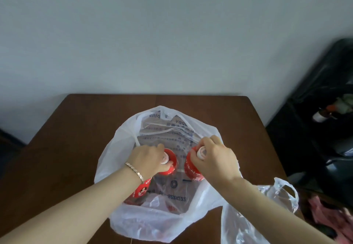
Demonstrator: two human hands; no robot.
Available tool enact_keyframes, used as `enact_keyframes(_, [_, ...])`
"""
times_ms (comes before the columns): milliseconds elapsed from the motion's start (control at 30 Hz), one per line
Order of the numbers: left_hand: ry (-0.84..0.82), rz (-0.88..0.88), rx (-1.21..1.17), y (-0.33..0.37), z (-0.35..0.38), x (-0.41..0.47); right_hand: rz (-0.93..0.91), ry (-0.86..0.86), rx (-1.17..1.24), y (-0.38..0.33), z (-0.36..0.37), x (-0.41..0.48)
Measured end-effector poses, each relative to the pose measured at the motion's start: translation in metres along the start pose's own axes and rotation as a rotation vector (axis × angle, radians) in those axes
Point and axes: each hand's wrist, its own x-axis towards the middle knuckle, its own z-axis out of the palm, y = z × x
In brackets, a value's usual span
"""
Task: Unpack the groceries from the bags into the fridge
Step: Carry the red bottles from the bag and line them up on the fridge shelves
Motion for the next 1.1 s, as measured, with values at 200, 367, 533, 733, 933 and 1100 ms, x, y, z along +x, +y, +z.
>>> enact_keyframes(200, [0.079,-0.006,-0.007,0.003,-0.08,-0.031,-0.097,0.112,0.015,-0.026,-0.048,-0.006])
enact_keyframes(367, [0.129,0.08,-0.047,-0.004,-0.13,-0.044,-0.129,0.202,-0.059,-0.048,-0.09,-0.026])
enact_keyframes(533, [0.137,0.201,-0.094,0.005,-0.154,-0.049,-0.022,0.204,-0.166,-0.06,-0.113,-0.055])
enact_keyframes(733, [0.245,0.572,-0.091,0.045,-0.178,-0.079,0.289,0.387,-0.243,-0.075,-0.127,-0.143])
enact_keyframes(933, [0.258,0.972,-0.202,0.12,-0.195,-0.135,0.59,0.519,-0.273,-0.072,-0.142,-0.264])
enact_keyframes(1100, [0.355,1.362,-0.109,0.227,-0.205,-0.23,0.917,0.635,-0.426,-0.054,-0.146,-0.413])
